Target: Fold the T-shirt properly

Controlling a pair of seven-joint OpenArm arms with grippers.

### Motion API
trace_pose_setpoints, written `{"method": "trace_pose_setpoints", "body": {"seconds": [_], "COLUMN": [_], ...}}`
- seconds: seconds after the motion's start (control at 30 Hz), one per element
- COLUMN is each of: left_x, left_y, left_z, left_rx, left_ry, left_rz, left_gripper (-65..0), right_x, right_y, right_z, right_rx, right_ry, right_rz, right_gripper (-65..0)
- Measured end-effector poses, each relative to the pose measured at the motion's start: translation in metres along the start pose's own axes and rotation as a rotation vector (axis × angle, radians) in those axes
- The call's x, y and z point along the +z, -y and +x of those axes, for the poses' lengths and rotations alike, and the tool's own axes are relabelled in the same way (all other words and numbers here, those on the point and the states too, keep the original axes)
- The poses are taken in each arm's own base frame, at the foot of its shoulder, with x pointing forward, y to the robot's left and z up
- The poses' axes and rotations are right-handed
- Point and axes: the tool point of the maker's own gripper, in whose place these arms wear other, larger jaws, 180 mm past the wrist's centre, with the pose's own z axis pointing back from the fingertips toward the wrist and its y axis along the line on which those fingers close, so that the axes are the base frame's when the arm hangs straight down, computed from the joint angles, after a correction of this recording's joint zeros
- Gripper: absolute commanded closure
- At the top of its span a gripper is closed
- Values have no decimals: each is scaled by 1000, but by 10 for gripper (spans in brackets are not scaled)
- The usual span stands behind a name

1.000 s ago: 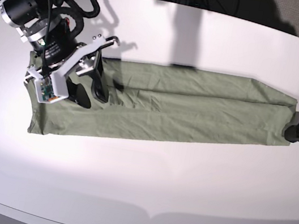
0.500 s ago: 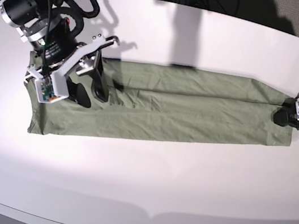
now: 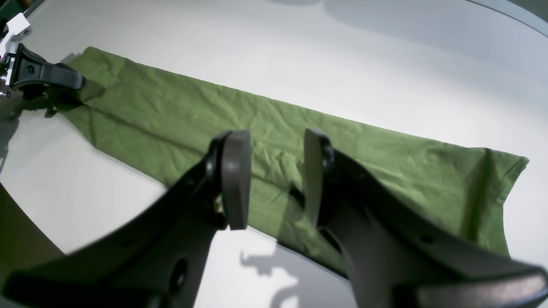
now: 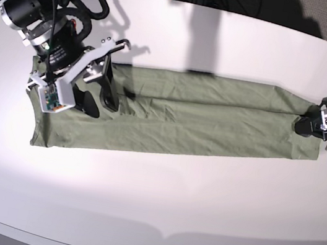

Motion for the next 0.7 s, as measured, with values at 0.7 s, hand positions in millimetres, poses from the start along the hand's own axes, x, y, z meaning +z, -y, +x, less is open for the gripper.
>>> {"method": "trace_pose_setpoints", "body": {"seconds": [0.7], "left_x": [-48], "left_y": [104], "left_z": [3], "left_rx": [68], "left_ry": [98], "left_rz": [-386], "left_gripper": [0], "right_x": [0], "right_y": [-3], "right_z": [4], "right_rx": [-10], "right_ry": [17], "right_rz": [18], "right_gripper": [-199]}}
